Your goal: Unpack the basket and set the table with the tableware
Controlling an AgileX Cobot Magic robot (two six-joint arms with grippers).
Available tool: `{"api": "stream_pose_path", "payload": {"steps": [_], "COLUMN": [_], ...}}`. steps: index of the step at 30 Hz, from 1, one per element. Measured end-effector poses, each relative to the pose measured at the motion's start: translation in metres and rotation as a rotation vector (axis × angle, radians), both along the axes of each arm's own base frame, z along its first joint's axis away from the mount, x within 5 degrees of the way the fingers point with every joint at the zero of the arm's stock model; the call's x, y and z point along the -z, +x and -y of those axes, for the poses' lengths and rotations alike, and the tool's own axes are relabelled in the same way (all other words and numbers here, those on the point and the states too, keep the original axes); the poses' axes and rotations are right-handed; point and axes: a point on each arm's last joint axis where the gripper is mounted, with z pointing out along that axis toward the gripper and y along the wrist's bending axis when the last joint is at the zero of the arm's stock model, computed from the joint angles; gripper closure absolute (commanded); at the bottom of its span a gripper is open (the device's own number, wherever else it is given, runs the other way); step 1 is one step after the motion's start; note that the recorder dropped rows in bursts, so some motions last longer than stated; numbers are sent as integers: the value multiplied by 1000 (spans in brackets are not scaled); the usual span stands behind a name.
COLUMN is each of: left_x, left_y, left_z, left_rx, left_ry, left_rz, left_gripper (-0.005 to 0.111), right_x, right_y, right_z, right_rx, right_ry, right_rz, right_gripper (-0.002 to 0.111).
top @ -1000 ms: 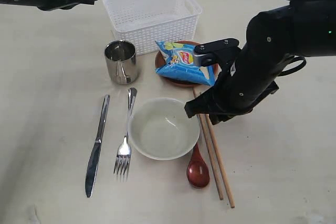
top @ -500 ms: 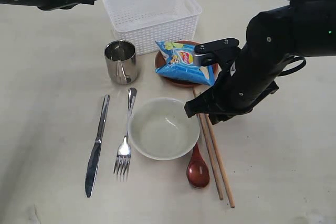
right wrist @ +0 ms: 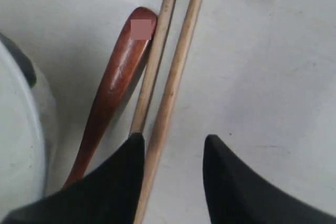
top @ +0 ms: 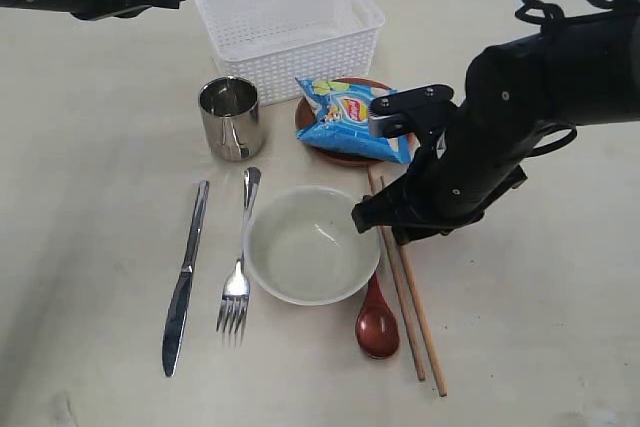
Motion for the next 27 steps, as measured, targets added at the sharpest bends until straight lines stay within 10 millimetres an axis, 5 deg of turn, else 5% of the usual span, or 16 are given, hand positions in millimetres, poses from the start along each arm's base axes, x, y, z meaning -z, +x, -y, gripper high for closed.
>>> {"api": "stream_pose_path", "payload": {"steps": [14, 23, 27], "left_x": [0, 0, 0], "left_y": [0, 0, 0], "left_z": [0, 0, 0], "left_rx": [0, 0, 0], "left_ry": [0, 0, 0], "left_rz": [0, 0, 0], "left_gripper": [107, 107, 107], "right_x": [17, 17, 17], "right_y": [3, 3, 3], "right_z": [-1, 5, 7], "right_rx": [16, 57, 94], "right_ry": [-22, -88, -101], "right_rz": [-22, -22, -26], "right_gripper": [73, 107, 109]}}
